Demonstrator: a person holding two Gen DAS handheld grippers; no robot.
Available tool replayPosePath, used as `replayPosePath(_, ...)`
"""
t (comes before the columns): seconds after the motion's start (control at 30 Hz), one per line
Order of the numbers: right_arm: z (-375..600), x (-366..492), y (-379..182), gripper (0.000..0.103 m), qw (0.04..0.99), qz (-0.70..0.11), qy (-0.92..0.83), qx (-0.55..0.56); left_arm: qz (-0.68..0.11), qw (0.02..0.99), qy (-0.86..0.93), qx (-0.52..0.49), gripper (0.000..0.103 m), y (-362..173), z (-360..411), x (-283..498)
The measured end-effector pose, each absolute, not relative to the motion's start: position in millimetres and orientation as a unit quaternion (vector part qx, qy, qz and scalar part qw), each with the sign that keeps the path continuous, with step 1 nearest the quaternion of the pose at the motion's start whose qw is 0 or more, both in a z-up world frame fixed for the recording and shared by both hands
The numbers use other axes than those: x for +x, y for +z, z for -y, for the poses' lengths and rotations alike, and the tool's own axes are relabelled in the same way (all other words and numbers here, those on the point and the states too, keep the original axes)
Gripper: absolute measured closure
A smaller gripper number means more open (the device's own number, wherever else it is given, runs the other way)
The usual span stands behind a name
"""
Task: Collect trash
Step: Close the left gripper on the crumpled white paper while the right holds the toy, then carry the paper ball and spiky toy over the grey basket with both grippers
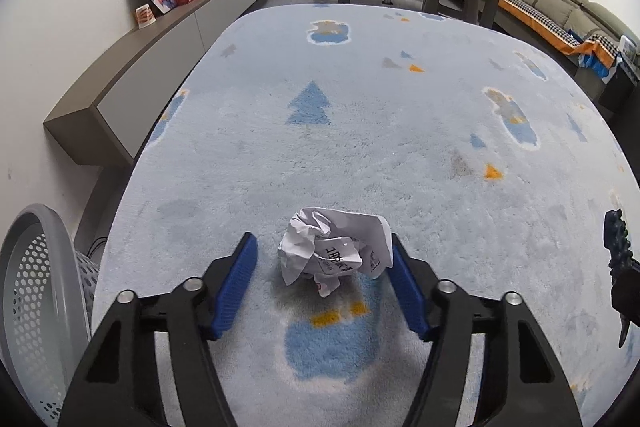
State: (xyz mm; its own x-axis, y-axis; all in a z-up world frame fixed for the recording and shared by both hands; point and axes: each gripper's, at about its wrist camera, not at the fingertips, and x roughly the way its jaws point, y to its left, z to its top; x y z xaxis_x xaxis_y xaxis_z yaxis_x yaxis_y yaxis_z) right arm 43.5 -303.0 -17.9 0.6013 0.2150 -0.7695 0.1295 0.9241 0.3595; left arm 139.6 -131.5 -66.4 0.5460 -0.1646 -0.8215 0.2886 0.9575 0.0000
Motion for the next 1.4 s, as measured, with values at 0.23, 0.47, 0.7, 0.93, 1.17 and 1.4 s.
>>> replayPosePath(0.23, 296, 42, -17, 0.081, 0.874, -0.45, 0.03, 0.18, -0.45, 0.88, -0.134, 0.068, 0.068, -57, 122, 124)
replayPosePath(0.47, 283, 39, -15, 0.081, 0.876, -0.451, 0.039, 0.165, -0.421, 0.895, -0.124, 0.083, 0.068, -36, 94, 89)
replayPosePath(0.7, 248, 40, -11, 0.081, 0.878, -0.452, 0.062, 0.146, -0.39, 0.911, -0.108, 0.081, 0.068, -6, 49, 59)
replayPosePath(0.93, 189, 50, 2, 0.081, 0.881, -0.446, 0.104, 0.119, -0.367, 0.924, -0.073, 0.073, 0.068, 19, -6, 42)
replayPosePath(1.17, 125, 65, 17, 0.081, 0.882, -0.44, 0.15, 0.08, -0.367, 0.928, -0.016, 0.067, 0.068, 24, -77, 38)
replayPosePath(1.4, 58, 82, 18, 0.081, 0.872, -0.444, 0.203, 0.04, -0.389, 0.92, 0.035, 0.04, 0.068, 6, -137, 43)
